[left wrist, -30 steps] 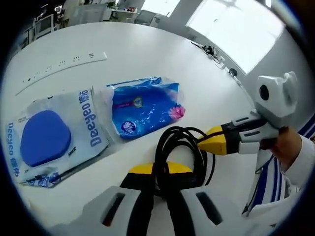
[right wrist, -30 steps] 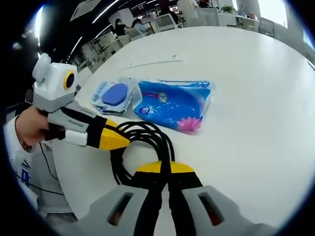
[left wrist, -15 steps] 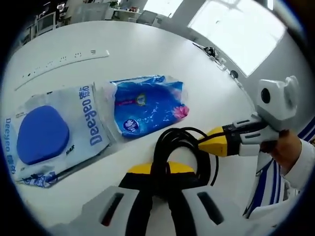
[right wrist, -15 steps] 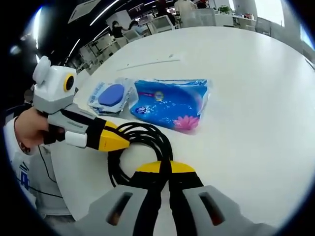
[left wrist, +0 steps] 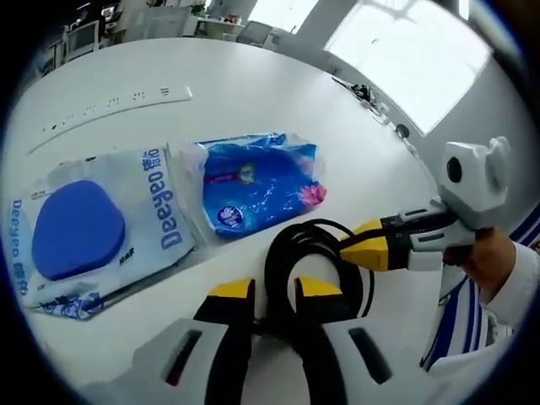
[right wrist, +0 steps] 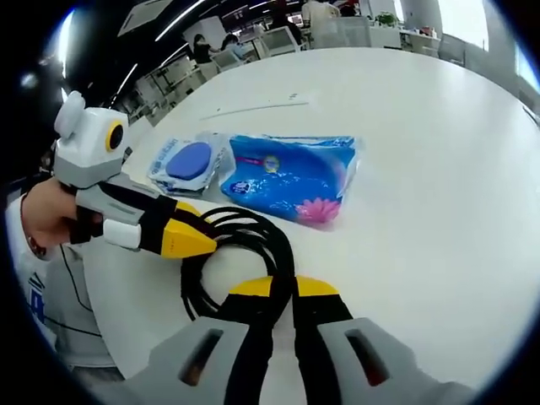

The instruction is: Arrange the tabletop items into an orderly group along one side of the table until the central work area is clear of visible clutter.

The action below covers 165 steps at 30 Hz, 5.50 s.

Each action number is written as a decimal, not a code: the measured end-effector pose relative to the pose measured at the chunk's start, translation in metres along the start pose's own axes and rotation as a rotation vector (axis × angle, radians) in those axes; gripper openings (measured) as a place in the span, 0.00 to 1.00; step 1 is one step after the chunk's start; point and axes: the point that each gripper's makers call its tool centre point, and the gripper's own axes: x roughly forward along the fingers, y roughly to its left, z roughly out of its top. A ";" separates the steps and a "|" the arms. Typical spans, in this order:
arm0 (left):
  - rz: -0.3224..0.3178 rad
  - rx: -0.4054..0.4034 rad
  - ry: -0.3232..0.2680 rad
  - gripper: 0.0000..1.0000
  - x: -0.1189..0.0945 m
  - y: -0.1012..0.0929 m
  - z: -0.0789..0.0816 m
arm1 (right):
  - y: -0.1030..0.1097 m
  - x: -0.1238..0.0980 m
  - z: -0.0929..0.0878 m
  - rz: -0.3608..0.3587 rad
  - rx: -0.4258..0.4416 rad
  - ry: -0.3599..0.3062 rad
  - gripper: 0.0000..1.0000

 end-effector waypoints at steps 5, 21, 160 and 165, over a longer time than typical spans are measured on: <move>-0.003 0.006 -0.006 0.21 -0.003 0.000 -0.001 | -0.001 0.000 0.001 -0.004 -0.002 -0.005 0.13; -0.008 0.082 -0.023 0.37 -0.016 0.000 0.000 | -0.002 -0.008 0.009 -0.013 -0.029 -0.029 0.30; 0.093 0.068 -0.356 0.82 -0.340 0.226 -0.119 | 0.301 0.114 0.095 0.389 -0.516 -0.030 0.51; 0.090 0.062 -0.363 0.82 -0.336 0.230 -0.119 | 0.306 0.121 0.097 0.449 -0.511 -0.016 0.40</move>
